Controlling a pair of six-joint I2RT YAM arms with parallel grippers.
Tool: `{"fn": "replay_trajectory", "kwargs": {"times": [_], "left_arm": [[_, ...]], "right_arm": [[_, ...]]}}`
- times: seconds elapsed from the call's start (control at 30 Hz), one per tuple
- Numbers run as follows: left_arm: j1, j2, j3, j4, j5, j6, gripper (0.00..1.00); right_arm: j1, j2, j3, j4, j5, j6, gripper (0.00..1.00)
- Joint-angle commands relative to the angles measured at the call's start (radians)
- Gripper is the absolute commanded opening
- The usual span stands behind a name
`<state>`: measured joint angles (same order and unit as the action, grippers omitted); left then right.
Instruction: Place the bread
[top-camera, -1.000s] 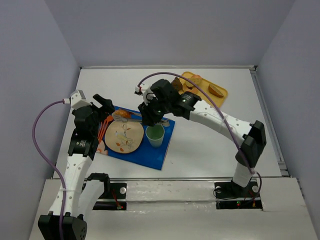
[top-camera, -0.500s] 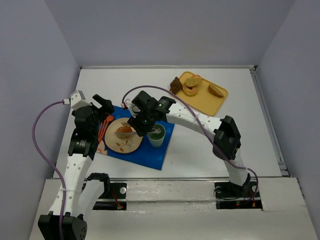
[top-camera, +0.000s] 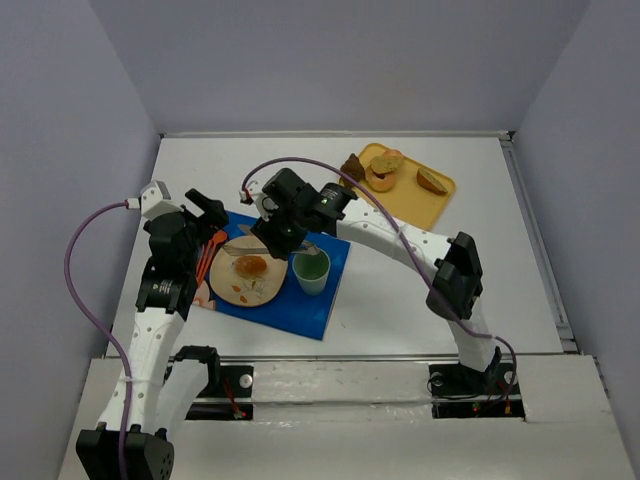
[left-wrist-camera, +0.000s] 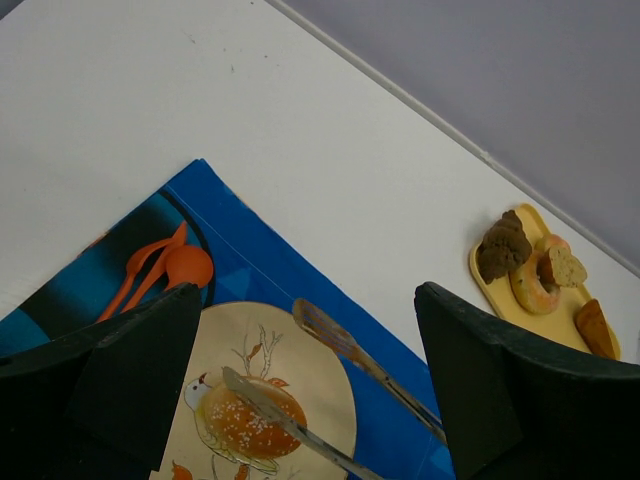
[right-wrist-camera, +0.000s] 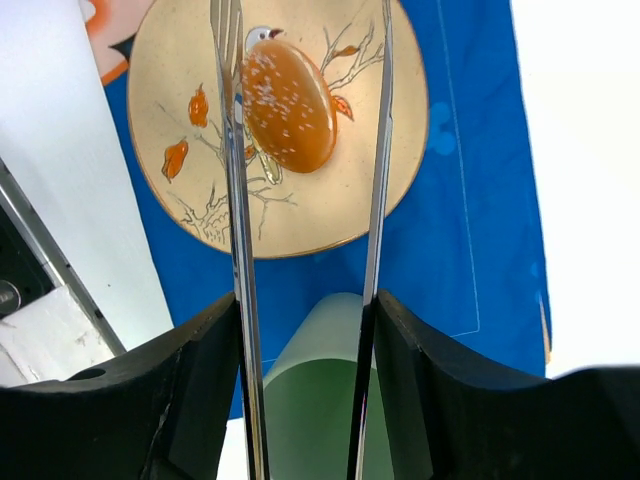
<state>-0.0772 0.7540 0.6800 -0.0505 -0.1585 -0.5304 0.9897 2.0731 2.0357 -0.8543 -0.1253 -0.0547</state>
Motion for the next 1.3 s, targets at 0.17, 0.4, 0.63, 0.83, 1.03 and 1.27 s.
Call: {"fn": "replay_trajectory", "kwargs": {"times": [0.17,0.4,0.63,0.83,1.03,1.27], "left_arm": [[-0.003,-0.027,0.007,0.020,-0.010,0.001,0.99],[-0.003,-0.024,0.007,0.021,-0.004,-0.002,0.99],[-0.003,-0.016,0.007,0.029,0.010,-0.006,0.99],[-0.003,-0.013,0.004,0.031,0.011,-0.010,0.99],[-0.003,-0.013,0.004,0.031,0.010,-0.013,0.99],[-0.003,-0.013,0.003,0.032,0.016,-0.014,0.99]], "right_arm": [[0.004,-0.215,-0.035,0.127,0.252,0.120,0.54],[-0.092,-0.592,-0.510,0.242,0.765,0.499,0.50],[-0.238,-0.955,-0.958,0.179,0.756,0.806,0.49],[-0.267,-1.022,-1.190,0.023,0.745,1.073,0.54],[-0.267,-0.955,-1.337,0.052,0.615,1.184,0.57],[-0.267,-0.889,-1.350,0.110,0.582,1.161,0.88]]}}
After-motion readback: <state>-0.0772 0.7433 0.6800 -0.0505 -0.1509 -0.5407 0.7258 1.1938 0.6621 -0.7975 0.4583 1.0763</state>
